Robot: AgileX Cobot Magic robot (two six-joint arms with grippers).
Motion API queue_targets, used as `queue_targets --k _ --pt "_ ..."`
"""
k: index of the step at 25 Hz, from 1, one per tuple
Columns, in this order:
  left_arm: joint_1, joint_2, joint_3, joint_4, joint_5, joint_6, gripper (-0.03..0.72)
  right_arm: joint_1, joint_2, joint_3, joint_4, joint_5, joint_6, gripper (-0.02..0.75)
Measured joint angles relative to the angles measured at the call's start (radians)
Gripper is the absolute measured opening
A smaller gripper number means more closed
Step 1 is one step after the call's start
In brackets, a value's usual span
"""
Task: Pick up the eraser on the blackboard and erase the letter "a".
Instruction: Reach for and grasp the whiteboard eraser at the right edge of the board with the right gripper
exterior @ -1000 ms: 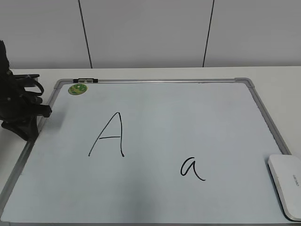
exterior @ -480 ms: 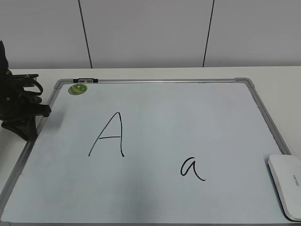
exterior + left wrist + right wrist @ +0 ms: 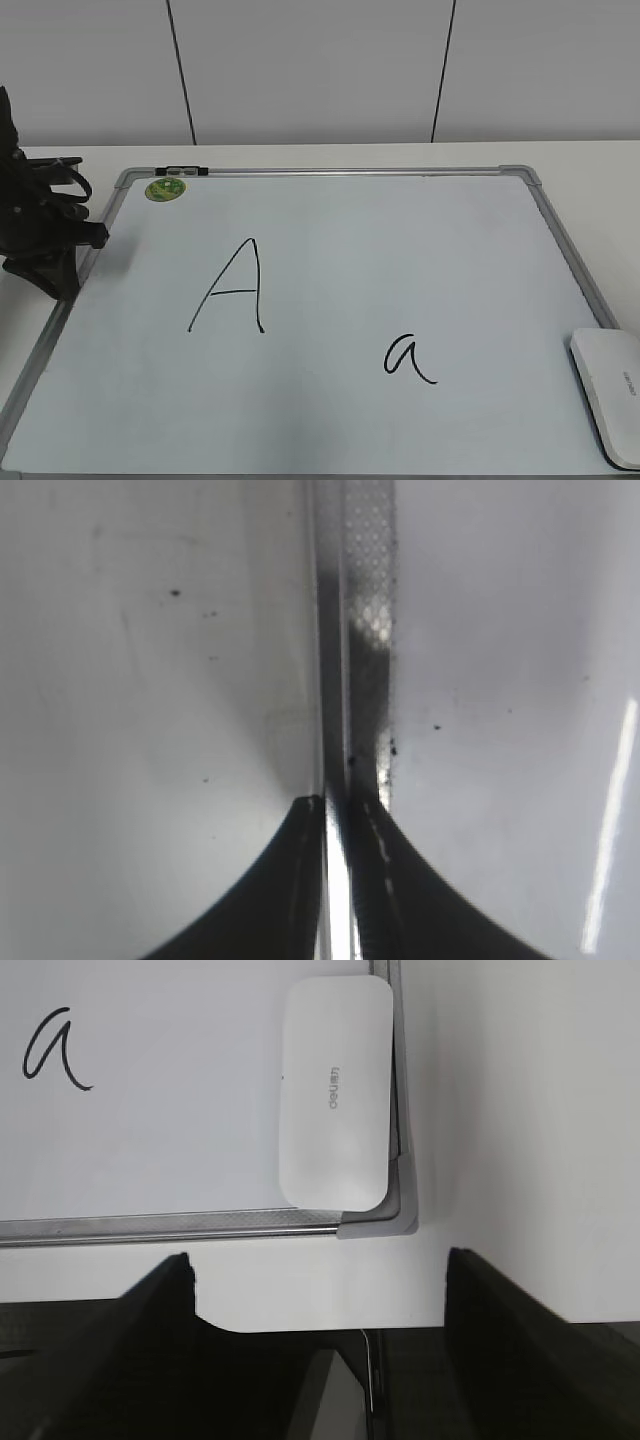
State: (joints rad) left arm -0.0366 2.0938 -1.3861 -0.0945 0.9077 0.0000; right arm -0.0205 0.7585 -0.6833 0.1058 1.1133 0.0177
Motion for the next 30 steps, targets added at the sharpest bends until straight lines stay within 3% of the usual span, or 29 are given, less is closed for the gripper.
queue_targets --k 15,23,30 --pt "0.0 0.0 0.0 -0.017 0.0 0.0 0.066 0.0 0.484 -0.03 0.027 -0.147 -0.006 0.612" --pt "0.0 0.0 0.0 -0.021 0.0 0.0 0.067 0.002 0.574 -0.039 0.038 -0.194 -0.006 0.613" --pt "0.0 0.0 0.0 -0.024 0.0 0.0 0.075 0.061 0.642 -0.096 0.009 -0.203 0.013 0.612"
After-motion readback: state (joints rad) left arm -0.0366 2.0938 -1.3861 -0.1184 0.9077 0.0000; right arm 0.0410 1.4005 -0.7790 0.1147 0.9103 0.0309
